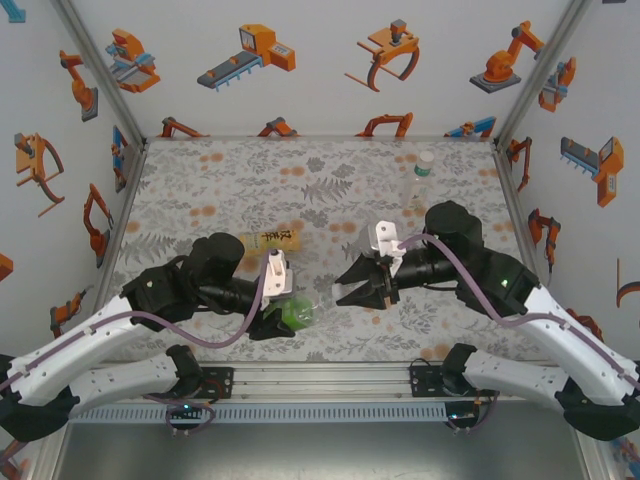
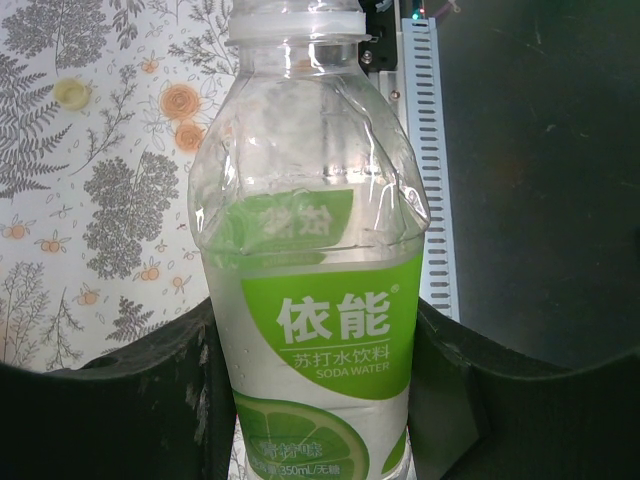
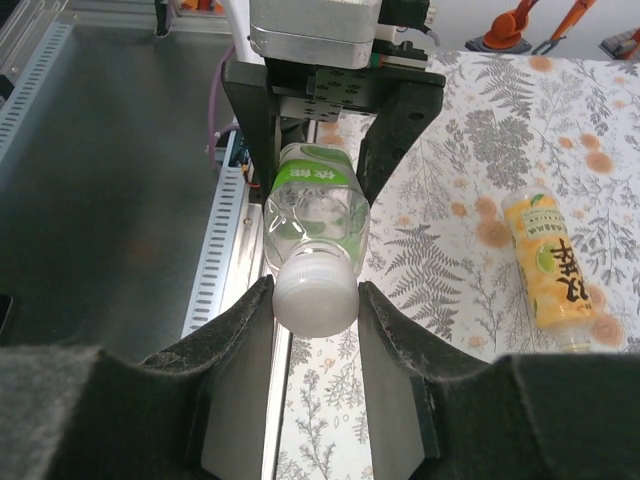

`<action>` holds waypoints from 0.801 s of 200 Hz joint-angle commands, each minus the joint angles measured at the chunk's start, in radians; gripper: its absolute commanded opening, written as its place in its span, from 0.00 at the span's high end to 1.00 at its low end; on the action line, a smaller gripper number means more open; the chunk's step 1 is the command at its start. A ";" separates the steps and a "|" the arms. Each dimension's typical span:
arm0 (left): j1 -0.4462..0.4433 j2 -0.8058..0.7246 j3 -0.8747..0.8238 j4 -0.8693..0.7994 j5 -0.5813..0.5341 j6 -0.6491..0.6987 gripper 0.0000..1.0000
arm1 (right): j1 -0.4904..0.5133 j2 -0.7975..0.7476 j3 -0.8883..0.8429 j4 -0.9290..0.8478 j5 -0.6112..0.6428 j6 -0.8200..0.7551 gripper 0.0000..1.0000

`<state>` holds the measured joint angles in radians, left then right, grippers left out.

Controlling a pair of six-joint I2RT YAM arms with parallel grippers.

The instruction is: Screw on the bottle caps

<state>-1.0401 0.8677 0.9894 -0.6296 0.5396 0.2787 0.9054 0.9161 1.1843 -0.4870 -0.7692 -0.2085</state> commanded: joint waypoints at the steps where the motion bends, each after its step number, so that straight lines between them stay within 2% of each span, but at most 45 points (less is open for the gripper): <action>1: -0.004 -0.014 0.031 -0.001 0.028 0.028 1.00 | 0.000 0.012 -0.022 0.038 -0.034 -0.020 0.95; 160: -0.004 -0.049 0.017 0.041 -0.019 0.024 1.00 | 0.027 0.060 -0.055 0.093 -0.078 0.023 1.00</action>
<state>-1.0401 0.8352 0.9894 -0.6529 0.5167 0.2859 0.9184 0.9661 1.1358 -0.4202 -0.8169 -0.1944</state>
